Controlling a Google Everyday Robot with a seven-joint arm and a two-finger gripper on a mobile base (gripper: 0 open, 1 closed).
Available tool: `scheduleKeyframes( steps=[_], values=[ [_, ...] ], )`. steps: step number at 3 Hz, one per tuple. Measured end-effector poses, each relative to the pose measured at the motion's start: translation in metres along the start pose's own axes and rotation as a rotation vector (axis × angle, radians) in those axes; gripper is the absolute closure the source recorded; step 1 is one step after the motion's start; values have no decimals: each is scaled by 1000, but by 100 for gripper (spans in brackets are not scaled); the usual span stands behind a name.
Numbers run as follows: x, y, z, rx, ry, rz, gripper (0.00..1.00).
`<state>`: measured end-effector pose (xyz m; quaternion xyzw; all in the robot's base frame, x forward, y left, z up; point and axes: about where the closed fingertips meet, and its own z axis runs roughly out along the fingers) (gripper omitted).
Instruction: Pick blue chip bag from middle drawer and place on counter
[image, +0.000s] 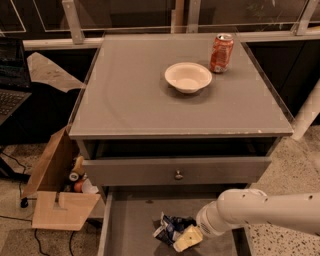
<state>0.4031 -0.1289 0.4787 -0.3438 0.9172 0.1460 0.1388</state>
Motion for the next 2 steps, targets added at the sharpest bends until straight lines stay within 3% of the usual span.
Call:
scheduleKeyframes(
  steps=[2],
  values=[
    [4, -11, 31, 9, -2, 58, 0]
  ],
)
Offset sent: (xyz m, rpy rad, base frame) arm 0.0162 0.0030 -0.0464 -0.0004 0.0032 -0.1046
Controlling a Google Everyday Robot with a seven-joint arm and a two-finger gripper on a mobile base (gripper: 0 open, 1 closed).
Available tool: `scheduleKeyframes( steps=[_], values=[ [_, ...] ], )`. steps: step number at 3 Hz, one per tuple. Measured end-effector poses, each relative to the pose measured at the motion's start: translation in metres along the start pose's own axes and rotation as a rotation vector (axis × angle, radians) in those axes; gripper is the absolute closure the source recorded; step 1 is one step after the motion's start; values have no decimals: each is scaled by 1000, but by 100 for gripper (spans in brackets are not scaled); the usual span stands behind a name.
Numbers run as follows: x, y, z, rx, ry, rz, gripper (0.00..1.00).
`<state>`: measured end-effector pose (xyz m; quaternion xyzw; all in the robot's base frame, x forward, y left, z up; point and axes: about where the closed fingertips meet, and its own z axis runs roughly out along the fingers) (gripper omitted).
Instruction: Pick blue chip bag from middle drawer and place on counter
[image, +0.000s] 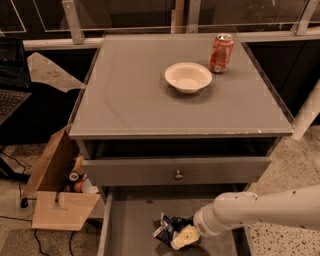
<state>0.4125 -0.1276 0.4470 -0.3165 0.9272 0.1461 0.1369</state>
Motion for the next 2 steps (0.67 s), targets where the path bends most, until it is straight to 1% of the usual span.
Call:
scheduleKeyframes(
  steps=[1, 2],
  values=[
    [-6, 0, 13, 14, -5, 8, 0],
    [-7, 0, 26, 17, 8, 14, 0]
  ],
)
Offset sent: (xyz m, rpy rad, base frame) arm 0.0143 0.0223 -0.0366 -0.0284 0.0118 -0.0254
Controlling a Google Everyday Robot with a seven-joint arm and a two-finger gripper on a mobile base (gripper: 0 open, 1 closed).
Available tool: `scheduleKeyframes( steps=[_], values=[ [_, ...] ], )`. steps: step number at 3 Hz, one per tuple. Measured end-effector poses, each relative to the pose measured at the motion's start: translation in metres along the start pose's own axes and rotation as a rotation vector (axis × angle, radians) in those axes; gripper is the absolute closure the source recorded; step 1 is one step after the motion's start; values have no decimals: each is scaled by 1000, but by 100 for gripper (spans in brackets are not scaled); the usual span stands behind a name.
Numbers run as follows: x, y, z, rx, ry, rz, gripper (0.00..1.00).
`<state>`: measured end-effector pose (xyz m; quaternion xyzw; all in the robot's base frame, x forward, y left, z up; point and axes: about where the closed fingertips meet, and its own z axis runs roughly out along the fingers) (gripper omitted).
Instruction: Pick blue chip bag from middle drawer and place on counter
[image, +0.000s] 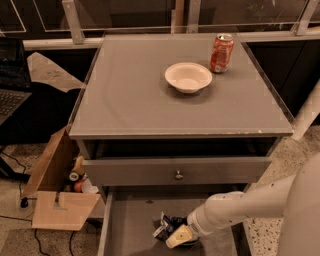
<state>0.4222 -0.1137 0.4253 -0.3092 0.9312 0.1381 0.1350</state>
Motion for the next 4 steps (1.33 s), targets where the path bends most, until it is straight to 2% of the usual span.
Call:
scheduleKeyframes(
  steps=[1, 2, 4],
  values=[
    [6, 0, 25, -25, 62, 9, 5],
    [10, 1, 30, -34, 76, 12, 22],
    [10, 1, 30, -34, 76, 11, 69]
  ],
)
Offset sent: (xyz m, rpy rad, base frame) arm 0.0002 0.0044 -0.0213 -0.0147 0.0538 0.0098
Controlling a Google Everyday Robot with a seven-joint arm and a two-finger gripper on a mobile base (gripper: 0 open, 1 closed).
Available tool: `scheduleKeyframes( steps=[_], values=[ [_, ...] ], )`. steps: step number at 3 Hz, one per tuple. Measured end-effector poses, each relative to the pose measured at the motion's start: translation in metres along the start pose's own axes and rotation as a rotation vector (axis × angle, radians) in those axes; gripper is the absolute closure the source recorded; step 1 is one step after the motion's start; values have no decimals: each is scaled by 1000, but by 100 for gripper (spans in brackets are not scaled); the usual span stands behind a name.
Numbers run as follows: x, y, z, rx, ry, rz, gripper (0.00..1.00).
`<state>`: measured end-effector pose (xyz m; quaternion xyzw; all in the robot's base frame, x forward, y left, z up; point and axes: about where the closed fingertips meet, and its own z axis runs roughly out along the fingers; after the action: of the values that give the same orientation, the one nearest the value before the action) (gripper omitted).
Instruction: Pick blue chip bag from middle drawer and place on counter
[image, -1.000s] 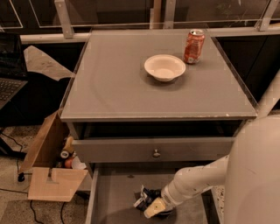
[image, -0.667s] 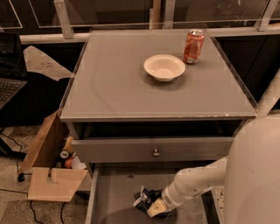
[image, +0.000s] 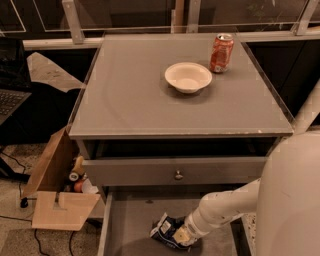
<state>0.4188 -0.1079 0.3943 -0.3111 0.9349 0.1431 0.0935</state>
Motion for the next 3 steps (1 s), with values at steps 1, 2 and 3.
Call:
scheduleKeyframes(
  steps=[1, 2, 3],
  values=[
    [-3, 4, -6, -10, -13, -13, 92],
    [-7, 20, -36, -31, -58, -54, 100],
    [-22, 48, -89, -73, -136, -124, 100]
  ],
)
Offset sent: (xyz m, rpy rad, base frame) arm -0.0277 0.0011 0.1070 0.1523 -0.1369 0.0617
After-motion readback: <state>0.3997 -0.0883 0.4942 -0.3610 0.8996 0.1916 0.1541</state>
